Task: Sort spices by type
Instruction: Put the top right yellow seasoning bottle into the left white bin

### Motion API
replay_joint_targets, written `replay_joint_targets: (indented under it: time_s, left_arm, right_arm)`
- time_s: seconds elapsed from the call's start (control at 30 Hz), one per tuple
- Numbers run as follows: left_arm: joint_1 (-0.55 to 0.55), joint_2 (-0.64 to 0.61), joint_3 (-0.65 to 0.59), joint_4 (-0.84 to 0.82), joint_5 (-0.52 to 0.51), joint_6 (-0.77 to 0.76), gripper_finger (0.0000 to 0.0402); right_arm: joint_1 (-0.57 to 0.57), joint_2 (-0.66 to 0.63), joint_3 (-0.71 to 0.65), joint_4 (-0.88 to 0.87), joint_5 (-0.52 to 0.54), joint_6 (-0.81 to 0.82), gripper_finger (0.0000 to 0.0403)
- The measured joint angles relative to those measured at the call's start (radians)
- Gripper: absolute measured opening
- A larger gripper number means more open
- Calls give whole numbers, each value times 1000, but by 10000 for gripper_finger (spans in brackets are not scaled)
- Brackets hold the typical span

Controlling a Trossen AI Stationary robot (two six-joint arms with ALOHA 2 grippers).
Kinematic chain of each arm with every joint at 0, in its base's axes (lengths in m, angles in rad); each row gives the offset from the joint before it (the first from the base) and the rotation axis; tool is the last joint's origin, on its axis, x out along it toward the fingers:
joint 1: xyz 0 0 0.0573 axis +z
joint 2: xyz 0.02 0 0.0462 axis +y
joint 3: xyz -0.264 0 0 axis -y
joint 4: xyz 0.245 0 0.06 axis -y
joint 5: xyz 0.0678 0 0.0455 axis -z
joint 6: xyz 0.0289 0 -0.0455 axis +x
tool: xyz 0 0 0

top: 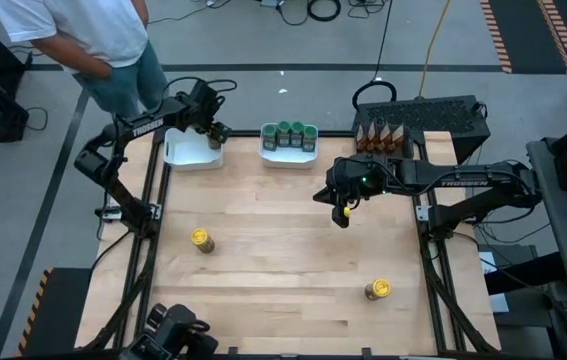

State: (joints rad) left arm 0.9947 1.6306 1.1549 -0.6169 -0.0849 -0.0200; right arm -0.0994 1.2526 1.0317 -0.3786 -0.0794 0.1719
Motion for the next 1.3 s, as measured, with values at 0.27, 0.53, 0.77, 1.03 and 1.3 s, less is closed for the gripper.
replay_joint_targets:
  time_s: [0.27,0.53,0.77,1.03,1.3]
  left_arm:
    - [0,18,0,25,-5,-1,241]
    - [-2,32,0,25,-6,0,245]
    - [-2,32,0,16,-5,3,247]
    - [-2,32,0,-5,2,26,251]
    - [-2,32,0,-6,2,33,308]
  right_arm:
    - [0,0,0,9,0,0,0]
    - [1,0,0,8,0,23,0]
    - [1,0,0,8,0,23,0]
    - [1,0,0,8,0,23,0]
    - [1,0,0,8,0,21,0]
